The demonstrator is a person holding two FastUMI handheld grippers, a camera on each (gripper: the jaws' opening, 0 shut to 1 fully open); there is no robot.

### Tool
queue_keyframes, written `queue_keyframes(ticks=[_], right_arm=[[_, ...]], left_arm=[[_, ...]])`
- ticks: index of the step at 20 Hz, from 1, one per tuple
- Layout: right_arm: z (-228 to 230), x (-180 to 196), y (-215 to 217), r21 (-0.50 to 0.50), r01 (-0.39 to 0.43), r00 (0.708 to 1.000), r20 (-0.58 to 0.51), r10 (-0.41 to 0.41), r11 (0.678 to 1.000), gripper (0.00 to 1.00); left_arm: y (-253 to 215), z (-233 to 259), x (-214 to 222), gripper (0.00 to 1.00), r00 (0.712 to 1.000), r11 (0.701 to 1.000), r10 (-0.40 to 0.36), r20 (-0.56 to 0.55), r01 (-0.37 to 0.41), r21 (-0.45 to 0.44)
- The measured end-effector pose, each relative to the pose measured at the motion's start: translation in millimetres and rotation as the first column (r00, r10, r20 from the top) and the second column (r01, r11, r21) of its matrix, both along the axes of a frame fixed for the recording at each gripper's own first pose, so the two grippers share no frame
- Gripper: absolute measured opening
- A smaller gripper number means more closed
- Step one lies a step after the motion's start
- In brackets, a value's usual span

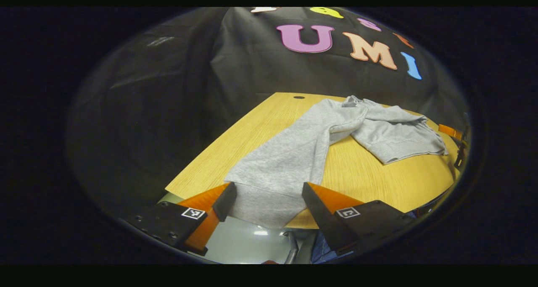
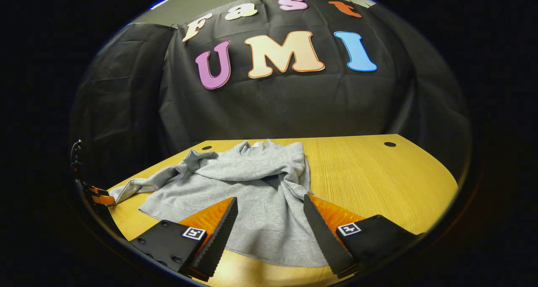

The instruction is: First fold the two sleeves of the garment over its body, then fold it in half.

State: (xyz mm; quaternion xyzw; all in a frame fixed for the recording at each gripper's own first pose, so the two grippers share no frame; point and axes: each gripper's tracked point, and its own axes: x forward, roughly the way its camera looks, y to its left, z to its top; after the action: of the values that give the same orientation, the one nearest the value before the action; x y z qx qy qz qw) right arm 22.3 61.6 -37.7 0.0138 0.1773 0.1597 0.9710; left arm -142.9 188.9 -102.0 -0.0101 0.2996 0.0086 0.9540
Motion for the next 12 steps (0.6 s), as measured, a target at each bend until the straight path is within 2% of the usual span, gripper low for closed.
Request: queue_keyframes(ticks=[3,5,6,11,12], right_arm=[[-3,-1,-1,-0.006,0.001,1.000,-0.005,-0.001,1.000,0.98],[-4,-2,1,-0.003,-0.003,1.000,-0.010,0.003,1.000,0.98],[-4,-2,2,-0.002,-0.006,1.000,-0.015,0.006,1.000,0.97],[-8,-5,4,0.009,-0.012,0.999,-0.034,0.012,1.000,0.98],[-7,-5,5,0.012,-0.014,0.999,-0.035,0.015,1.000,0.98]], left_arm=[[-1,1,-1,0.95,1.000,1.000,-0.012,0.000,0.012,-0.007],[-8,2,0,0.87,1.000,1.000,-0.021,-0.002,0.021,-0.014],[-12,2,0,0.74,1.000,1.000,-0.029,0.000,0.029,-0.010],[-19,4,2,0.37,0.998,0.998,-0.055,0.028,0.056,-0.022],[-17,2,2,0.19,0.998,0.998,-0.048,0.033,0.049,-0.033]])
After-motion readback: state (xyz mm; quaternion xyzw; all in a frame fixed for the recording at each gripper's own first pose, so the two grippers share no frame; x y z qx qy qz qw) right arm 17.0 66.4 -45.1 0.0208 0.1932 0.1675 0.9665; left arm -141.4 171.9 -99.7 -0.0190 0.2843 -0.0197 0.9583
